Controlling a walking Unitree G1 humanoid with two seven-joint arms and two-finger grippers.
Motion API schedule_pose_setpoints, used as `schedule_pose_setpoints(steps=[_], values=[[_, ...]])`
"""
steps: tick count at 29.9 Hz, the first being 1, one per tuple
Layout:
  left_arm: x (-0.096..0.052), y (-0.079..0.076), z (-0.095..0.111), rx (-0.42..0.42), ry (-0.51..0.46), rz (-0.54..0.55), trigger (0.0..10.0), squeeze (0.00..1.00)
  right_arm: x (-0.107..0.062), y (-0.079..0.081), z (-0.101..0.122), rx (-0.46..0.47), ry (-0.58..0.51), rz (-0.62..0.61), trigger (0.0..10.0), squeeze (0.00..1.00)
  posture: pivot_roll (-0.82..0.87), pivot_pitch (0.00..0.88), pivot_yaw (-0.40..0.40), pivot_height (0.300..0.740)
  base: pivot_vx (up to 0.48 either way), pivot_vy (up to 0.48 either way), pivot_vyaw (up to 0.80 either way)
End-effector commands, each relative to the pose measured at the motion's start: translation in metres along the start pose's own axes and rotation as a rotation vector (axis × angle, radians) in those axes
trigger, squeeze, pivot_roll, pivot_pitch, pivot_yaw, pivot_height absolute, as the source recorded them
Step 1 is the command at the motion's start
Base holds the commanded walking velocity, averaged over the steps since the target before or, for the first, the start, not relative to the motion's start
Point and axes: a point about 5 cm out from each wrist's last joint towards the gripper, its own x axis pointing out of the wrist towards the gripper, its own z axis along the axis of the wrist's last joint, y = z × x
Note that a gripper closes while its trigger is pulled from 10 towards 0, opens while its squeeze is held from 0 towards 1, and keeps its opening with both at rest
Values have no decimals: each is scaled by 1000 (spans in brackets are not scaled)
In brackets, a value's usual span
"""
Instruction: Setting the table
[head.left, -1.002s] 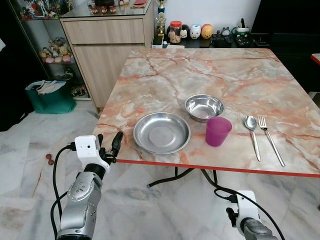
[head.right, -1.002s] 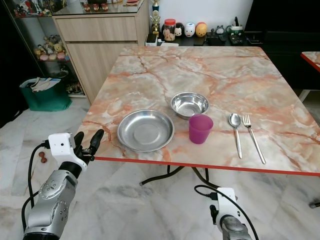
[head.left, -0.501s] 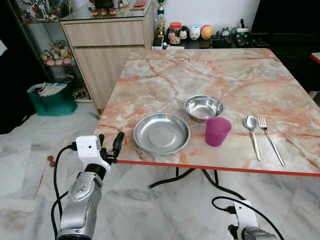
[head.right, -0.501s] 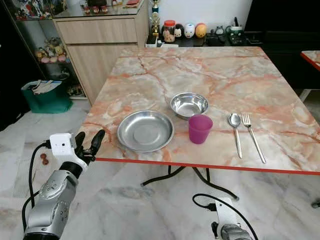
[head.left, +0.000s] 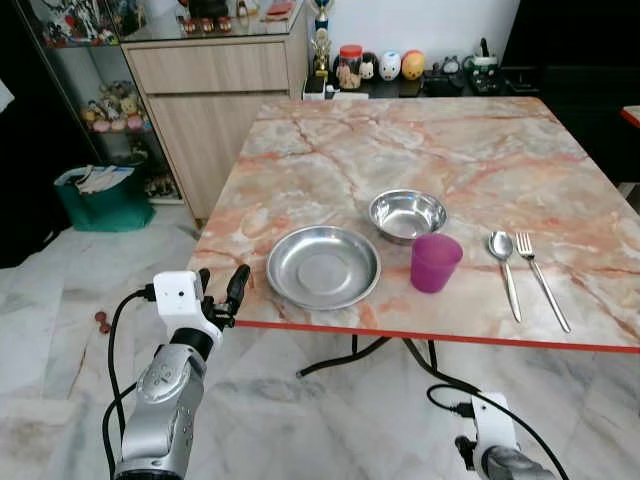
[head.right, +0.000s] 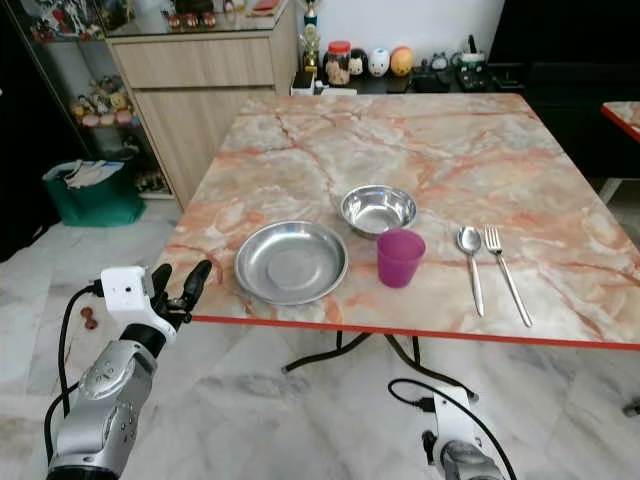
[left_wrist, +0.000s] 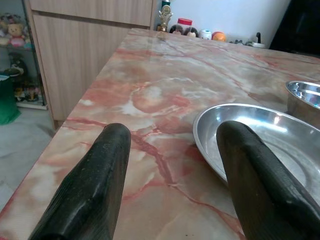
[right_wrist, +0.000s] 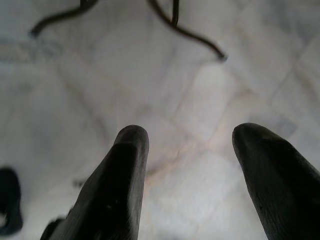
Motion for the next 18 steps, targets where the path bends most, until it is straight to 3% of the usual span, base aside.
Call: schedule_pose_setpoints(steps=[1,8,14,18], values=[[-2,4,-1,28,3,11,10000,0,0,-2,4,11,-39,-24,10000,0,-19,0,30,740,0,0,0],[-3,5,-3,34,3,12,10000,0,-1,-2,6,73,-83,-35,10000,0,-28,0,31,740,0,0,0],[-9,11,-4,49,2,34,10000,0,-1,-1,6,69,-85,-25,10000,0,-17,0,29,740,0,0,0],[-20,26,0,68,-34,131,10000,0,-1,-1,6,74,-89,-23,10000,0,-21,0,29,740,0,0,0]])
